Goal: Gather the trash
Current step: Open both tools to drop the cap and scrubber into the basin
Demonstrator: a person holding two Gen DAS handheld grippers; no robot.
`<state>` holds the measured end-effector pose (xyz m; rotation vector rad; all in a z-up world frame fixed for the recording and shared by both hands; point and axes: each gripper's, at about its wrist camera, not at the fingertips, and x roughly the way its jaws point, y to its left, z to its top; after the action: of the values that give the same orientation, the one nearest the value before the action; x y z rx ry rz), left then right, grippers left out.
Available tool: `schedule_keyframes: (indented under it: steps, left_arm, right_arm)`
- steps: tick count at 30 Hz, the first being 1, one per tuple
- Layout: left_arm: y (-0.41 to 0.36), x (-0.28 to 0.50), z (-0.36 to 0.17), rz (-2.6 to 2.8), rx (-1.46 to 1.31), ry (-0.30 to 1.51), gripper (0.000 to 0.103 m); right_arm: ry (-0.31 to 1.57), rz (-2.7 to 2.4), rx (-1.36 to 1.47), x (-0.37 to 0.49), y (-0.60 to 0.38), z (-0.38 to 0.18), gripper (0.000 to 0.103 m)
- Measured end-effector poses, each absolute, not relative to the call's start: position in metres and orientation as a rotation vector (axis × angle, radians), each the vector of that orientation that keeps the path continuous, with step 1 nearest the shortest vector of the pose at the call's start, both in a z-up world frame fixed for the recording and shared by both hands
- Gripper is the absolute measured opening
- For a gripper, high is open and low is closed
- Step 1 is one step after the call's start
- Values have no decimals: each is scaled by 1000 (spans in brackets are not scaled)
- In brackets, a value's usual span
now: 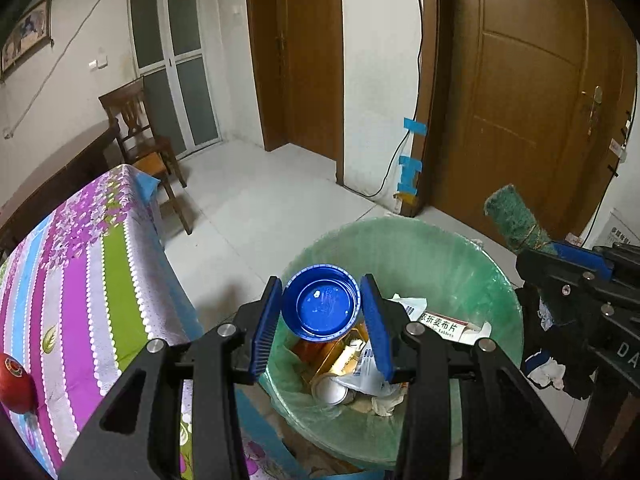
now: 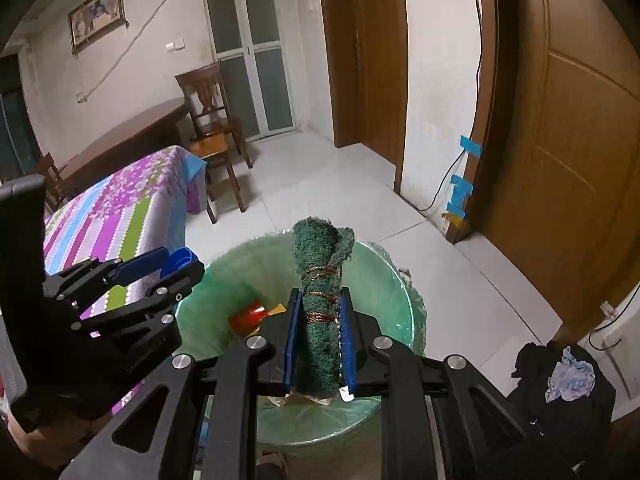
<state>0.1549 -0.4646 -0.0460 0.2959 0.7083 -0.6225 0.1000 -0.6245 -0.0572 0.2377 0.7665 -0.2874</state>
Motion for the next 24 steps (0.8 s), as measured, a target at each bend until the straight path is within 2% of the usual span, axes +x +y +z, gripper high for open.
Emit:
schedule_keyframes:
  steps: [24]
  left_arm:
    - [-464,162,-48,-622,305,729,39]
  right_arm:
    - [777,-280,242,110,-621,-64,19]
